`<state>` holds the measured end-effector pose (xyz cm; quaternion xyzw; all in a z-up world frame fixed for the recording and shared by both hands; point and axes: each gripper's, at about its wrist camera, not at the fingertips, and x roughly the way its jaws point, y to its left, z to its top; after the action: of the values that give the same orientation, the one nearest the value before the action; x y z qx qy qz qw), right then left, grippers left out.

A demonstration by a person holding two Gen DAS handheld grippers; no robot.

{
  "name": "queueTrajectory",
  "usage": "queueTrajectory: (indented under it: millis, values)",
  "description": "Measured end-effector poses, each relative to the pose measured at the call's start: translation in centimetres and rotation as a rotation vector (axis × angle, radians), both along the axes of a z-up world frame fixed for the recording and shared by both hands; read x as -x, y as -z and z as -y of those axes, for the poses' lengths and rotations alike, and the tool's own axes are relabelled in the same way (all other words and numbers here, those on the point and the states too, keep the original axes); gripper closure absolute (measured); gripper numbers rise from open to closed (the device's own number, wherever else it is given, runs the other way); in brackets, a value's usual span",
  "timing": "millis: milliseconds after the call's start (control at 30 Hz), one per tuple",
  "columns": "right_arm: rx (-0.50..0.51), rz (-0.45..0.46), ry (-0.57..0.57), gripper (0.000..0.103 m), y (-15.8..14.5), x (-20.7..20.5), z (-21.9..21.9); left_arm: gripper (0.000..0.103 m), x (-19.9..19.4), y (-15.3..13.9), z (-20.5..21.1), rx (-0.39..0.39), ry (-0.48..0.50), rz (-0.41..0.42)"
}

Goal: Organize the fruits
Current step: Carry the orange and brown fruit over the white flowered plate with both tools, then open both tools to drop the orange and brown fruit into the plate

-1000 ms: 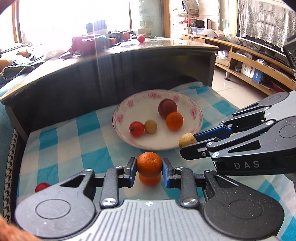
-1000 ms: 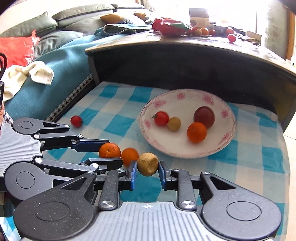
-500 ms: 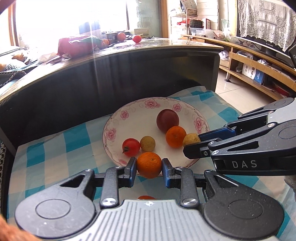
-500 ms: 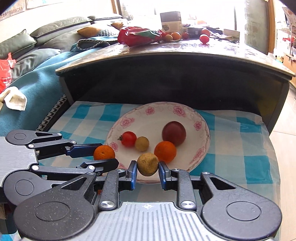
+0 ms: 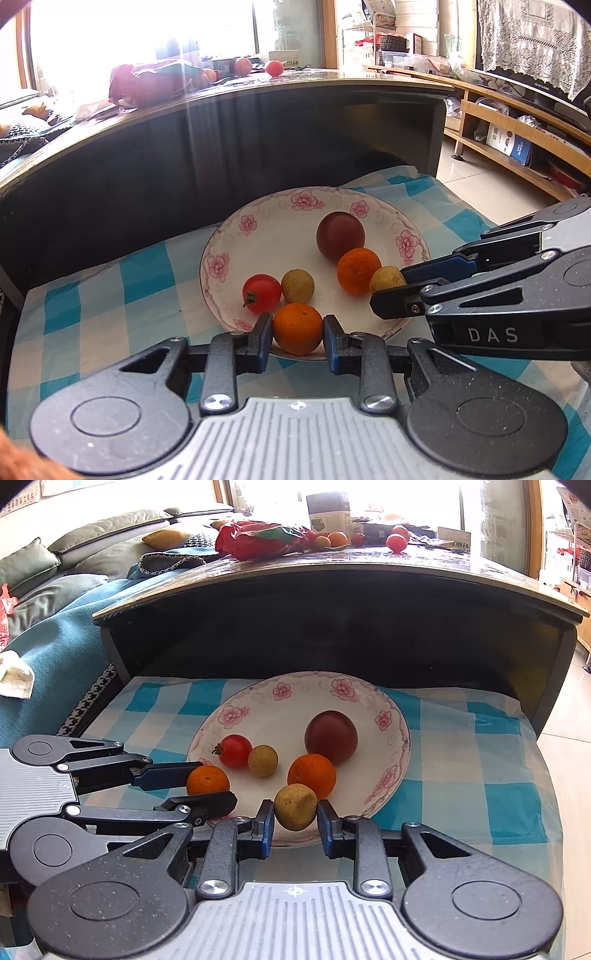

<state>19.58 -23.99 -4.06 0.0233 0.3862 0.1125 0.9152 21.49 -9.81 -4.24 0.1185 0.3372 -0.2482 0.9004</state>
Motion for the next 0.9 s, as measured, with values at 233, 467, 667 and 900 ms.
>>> queueTrajectory:
  millis: [233,467,667,900]
  values:
    - [0.009,0.006,-0.002,0.080,0.0,0.0,0.0,0.064,0.1,-0.1,-0.1,-0.001,-0.004,0.004]
    - [0.008,0.014,0.001,0.075,-0.1,0.0,0.0,0.064,0.0,-0.3,-0.3,0.002,-0.017,0.013]
    - [0.003,0.028,0.004,0.072,-0.5,0.2,0.0,0.064,0.0,-0.9,-0.5,0.012,-0.022,0.032]
    - [-0.010,0.042,-0.003,0.071,-1.0,0.7,-0.1,0.064,0.2,-2.0,-1.3,0.020,-0.033,0.053]
